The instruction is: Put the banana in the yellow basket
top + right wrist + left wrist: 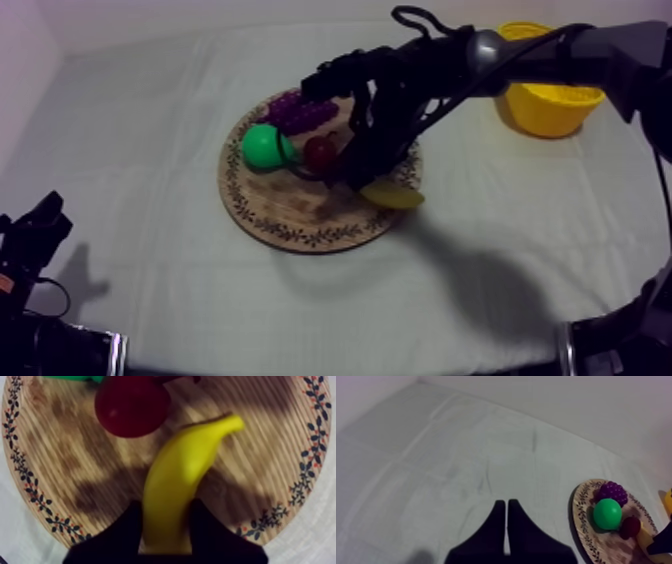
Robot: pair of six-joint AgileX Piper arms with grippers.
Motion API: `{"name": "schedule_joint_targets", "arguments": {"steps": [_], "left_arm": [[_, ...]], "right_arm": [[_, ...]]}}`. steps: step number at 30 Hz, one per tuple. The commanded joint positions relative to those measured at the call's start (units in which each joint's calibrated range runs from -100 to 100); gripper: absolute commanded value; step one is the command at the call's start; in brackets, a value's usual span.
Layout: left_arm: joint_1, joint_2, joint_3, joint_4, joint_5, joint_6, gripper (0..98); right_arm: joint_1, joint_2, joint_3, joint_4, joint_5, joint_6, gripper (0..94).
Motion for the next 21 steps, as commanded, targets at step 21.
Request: {"name": "schedule_joint_targets", "arguments": {"steps": [21], "left_arm": [[-0.03,-0.03,0.03,0.02,-0.02,0.00,0.1]], "right_arm": [[11.69,-7.09,-17.03,-3.77,16.16,5.15,22.2]]}}
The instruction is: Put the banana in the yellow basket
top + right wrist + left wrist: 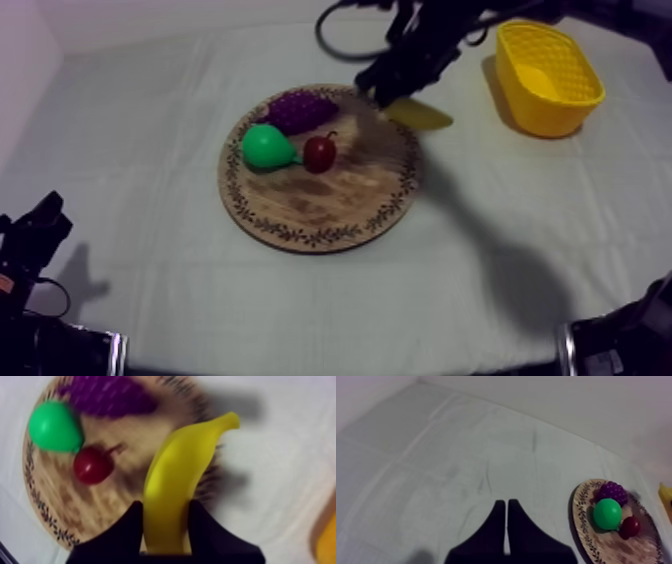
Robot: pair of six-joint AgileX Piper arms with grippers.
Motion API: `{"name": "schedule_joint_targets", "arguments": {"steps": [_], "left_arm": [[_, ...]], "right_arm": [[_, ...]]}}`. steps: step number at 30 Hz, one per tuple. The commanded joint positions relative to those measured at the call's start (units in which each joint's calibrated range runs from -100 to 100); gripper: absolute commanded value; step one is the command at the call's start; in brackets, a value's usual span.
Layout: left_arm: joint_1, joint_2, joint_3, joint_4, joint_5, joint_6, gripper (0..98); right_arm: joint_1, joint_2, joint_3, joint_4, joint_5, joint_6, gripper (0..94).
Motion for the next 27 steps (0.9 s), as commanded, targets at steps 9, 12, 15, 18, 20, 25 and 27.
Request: {"name": "schedule_joint_targets", "arguments": {"steps": [9,12,15,18,20,25,27], "left_arm": [[-0.03,-0.03,0.03,0.02,-0.02,0.00,0.1],[-0.03,-0.03,0.03,0.02,-0.02,0.00,0.1],[-0.03,-0.03,0.03,0.02,-0.02,0.00,0.1],[-0.03,-0.03,0.03,0.02,-0.02,0.00,0.1],[-0.03,-0.03,0.03,0.02,-0.02,0.00,0.1],[-0.03,-0.03,0.03,0.02,-0.02,0.00,0.1],[-0.03,-0.03,0.03,0.02,-0.02,0.00,0.1]], "right_arm": [[12.24,-1.10,-12.29,0.15,5.85,0.86,21.0],[15.39,-1.13,-13.67,0.21,6.00,1.25,20.7],[18.34,-0.81,-14.49,0.32,6.14,1.65,20.9],[21.22,-0.11,-14.77,0.36,5.67,1.98,20.8],[22.97,0.55,-14.86,0.48,5.26,2.18,20.7],[26.66,2.48,-14.94,0.86,4.12,2.63,20.6],[27.72,3.22,-14.59,1.07,3.22,2.66,21.1]]}}
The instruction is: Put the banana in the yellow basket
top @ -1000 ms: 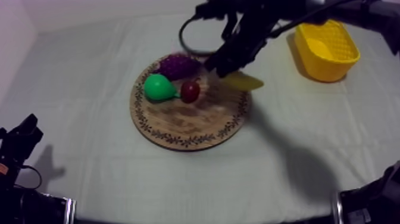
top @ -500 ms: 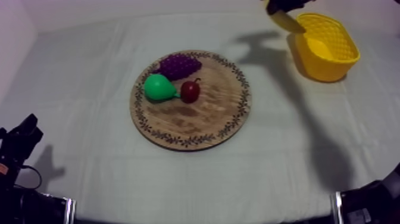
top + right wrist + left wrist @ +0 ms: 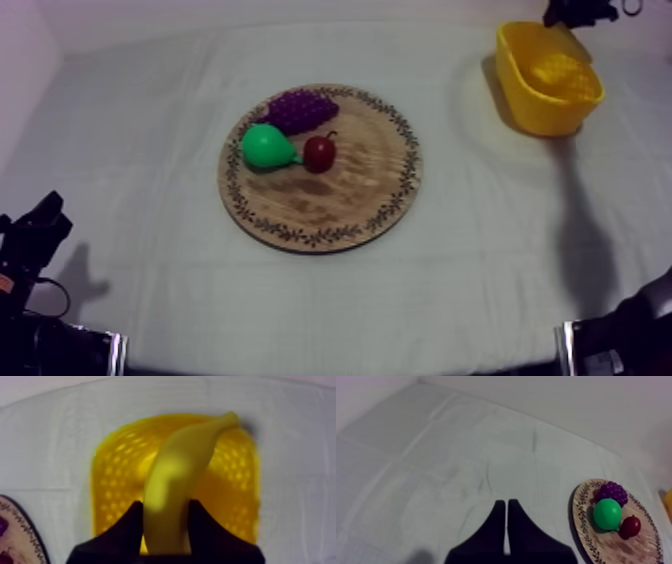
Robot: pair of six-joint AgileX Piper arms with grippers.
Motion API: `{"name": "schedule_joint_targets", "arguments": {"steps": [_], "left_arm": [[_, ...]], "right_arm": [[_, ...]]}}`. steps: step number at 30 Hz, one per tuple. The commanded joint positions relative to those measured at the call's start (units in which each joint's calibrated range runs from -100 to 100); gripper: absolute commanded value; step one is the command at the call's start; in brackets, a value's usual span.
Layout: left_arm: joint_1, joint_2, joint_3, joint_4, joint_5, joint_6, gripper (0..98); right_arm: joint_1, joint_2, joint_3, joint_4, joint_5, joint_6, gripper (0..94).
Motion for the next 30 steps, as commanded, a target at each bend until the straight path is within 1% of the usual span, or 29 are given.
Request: {"name": "schedule_joint_targets", "arguments": {"steps": [1,8,18,27,30], "left_arm": [[-0.03,-0.03,0.03,0.02,-0.02,0.00,0.1],[-0.03,-0.03,0.03,0.02,-0.02,0.00,0.1],[-0.03,-0.03,0.03,0.02,-0.02,0.00,0.1],[-0.03,-0.03,0.03,0.02,-0.02,0.00,0.1],[-0.03,-0.03,0.03,0.02,-0.02,0.00,0.1]], "right_arm": [[1.50,0.71,0.50,0.23,-0.88,-0.05,21.3],[2.32,3.23,2.71,1.13,-4.35,-0.07,21.8],[0.95,5.86,3.18,2.29,-7.23,-0.89,21.6],[0.67,7.13,4.64,2.47,-9.88,-1.31,30.6],[0.46,7.00,5.34,2.95,-10.38,-1.72,36.3]]}}
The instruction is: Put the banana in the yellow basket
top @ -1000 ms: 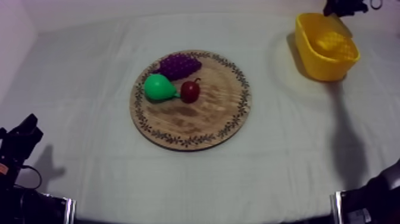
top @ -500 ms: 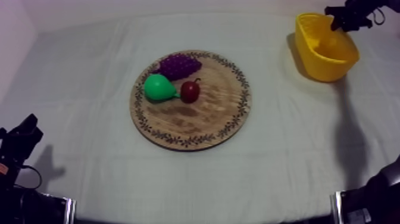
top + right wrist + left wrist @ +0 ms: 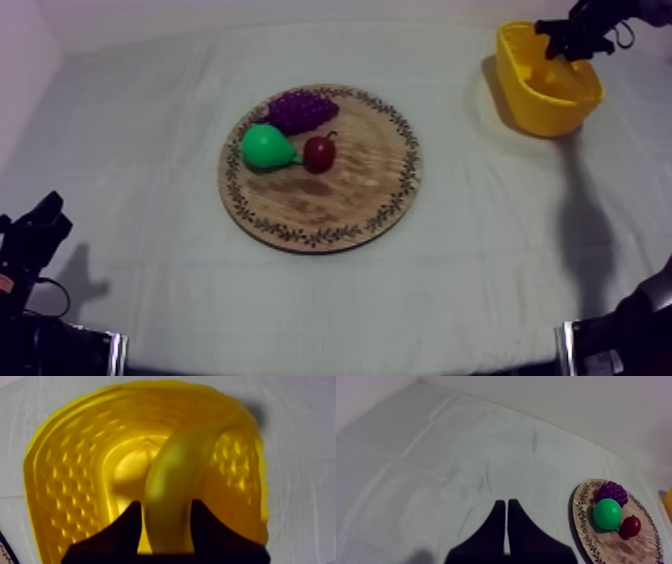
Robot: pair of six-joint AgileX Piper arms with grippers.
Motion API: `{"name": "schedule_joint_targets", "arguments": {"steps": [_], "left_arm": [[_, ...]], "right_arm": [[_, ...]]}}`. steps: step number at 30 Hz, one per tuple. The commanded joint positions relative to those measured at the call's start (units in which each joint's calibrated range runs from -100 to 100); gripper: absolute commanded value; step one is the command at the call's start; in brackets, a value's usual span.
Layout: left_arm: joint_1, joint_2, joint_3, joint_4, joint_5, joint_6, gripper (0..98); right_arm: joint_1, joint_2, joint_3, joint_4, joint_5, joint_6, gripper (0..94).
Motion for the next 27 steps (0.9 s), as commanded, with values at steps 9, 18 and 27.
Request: {"name": "schedule_joint_targets", "arguments": {"steps": [9,18,27], "left_arm": [[-0.03,-0.03,0.03,0.02,-0.02,0.00,0.1],[-0.03,-0.03,0.03,0.02,-0.02,0.00,0.1],[-0.03,-0.03,0.03,0.02,-0.02,0.00,0.1]], "right_arm": [[-0.12,-3.33,3.54,0.77,-1.71,-1.46,38.8],[0.44,-15.13,16.75,0.75,-9.49,-3.08,8.2],[0.90,-32.51,39.40,1.57,-20.06,-5.42,0.9]]}}
